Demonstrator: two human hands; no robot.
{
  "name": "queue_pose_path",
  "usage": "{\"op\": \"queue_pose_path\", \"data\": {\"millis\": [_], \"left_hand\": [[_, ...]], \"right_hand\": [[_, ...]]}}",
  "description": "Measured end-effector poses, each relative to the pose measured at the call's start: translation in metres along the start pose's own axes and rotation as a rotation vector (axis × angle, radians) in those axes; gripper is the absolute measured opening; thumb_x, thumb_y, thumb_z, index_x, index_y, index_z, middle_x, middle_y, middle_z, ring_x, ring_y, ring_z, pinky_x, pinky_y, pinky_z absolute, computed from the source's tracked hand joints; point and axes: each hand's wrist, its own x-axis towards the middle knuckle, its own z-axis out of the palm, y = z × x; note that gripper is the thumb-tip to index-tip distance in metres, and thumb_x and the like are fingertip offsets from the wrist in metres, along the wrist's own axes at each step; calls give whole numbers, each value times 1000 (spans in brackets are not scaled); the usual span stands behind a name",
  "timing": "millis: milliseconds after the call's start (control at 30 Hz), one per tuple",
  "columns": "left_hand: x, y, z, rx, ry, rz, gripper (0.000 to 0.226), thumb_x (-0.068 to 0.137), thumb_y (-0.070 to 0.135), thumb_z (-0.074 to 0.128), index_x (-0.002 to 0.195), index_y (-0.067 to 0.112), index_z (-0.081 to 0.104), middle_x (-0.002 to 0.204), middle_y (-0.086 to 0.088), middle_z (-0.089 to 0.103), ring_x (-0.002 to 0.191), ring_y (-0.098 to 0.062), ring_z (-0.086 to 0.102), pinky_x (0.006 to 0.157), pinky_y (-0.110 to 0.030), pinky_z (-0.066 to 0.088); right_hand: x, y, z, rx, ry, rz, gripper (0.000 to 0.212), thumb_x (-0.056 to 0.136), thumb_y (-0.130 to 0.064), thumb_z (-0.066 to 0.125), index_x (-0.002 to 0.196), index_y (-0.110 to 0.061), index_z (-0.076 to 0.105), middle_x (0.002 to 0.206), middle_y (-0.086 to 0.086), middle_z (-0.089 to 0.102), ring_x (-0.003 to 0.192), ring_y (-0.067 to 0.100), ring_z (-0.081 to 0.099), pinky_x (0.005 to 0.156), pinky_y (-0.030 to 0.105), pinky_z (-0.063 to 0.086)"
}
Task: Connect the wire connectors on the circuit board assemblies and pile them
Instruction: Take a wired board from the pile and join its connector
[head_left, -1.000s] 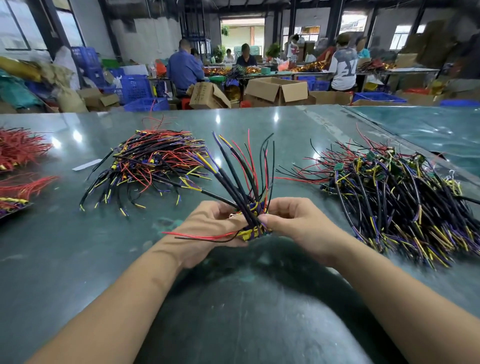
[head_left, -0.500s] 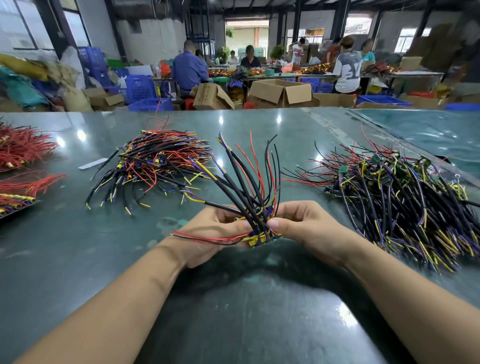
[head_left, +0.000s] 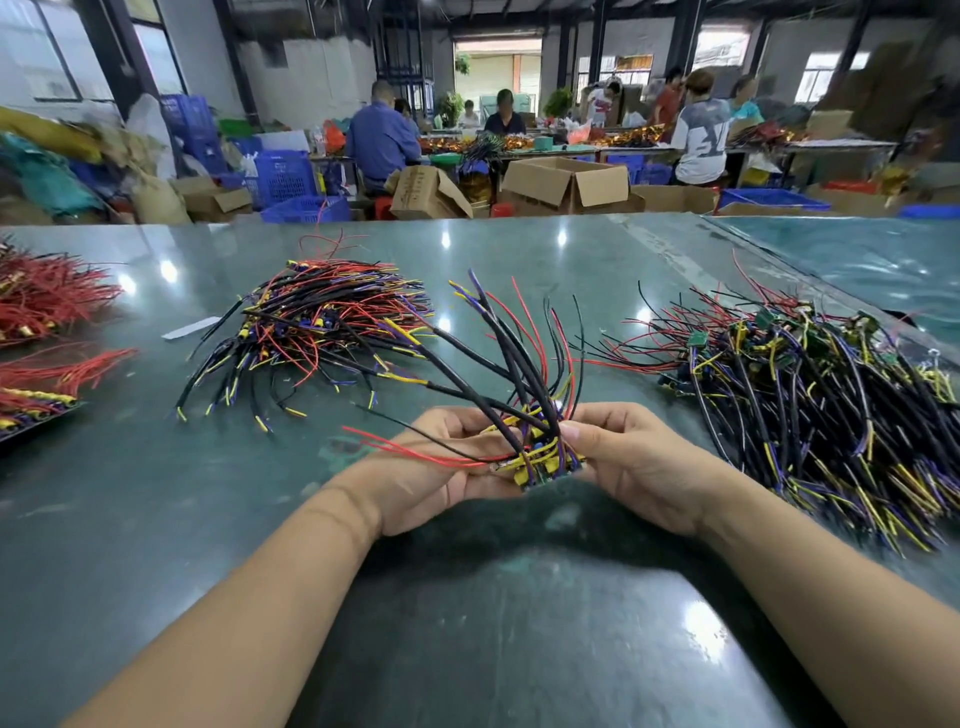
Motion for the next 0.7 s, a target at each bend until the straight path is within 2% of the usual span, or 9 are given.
{"op": "queue_pose_path", "data": {"millis": [100,167,233,300,367,467,567,667,700], "left_hand": [[-1,1,-4,-9,-51,-20,20,77,12,64,93,8,75,87,-4,73,72,-12,70,59,-25,57],[-1,2,-5,-8,-74,-11,17,77,12,66,89,13,77,84,-2,74,71,-12,70,59,-25,57],[-3,3,-7,-12,-84,-27,16,77,8,67,82,18,78,80,0,74,67,-12,70,59,-27,57],[-6,6,-13,-12,-125,-65,17,73,7,72,85,17,78,77,-1,72,61,-12,68,62,-27,58],[-8,8,-18,-16,-118,-74,17,75,10,70,90,11,77,74,-3,69,59,-13,66,63,-26,58],[-5,11,-16,-85,56,1,17,75,13,62,81,9,76,67,-4,68,59,-16,68,61,-25,58],[3,14,-12,-214,223,168,19,68,18,63,85,8,67,65,-1,67,58,-12,66,58,-22,56],[10,14,-13,-314,542,406,4,76,14,64,79,16,63,61,7,60,47,-1,50,44,-13,41],[11,12,-16,-348,688,486,9,83,9,63,79,17,61,61,8,56,45,0,44,42,-12,36]], "right_hand": [[-1,-4,-3,-8,-31,36,67,71,-18,74,116,23,47,115,36,56,98,35,60,86,41,53],[-1,-4,-2,-15,-37,38,70,66,-21,77,115,22,50,111,30,61,93,29,66,81,36,56],[-1,-6,-1,-8,-18,31,61,65,-18,78,110,18,57,104,23,66,86,23,68,75,30,56],[-2,-9,-3,46,21,-1,40,65,-15,82,97,5,70,88,11,72,74,13,68,66,22,55],[-1,-10,-5,73,91,-27,19,69,-15,72,84,-5,76,78,4,73,67,7,68,62,18,55],[5,-6,-5,37,242,-60,15,75,-10,63,81,-6,76,80,6,72,65,11,64,56,16,51],[14,1,1,-75,501,-81,11,83,-16,67,77,-8,73,74,11,65,53,10,43,39,13,31],[19,4,1,-261,676,-103,22,85,-23,68,65,-16,75,65,9,65,46,9,31,41,15,26],[19,4,1,-282,710,-106,24,85,-25,68,62,-21,75,64,9,62,48,11,29,46,19,25]]}}
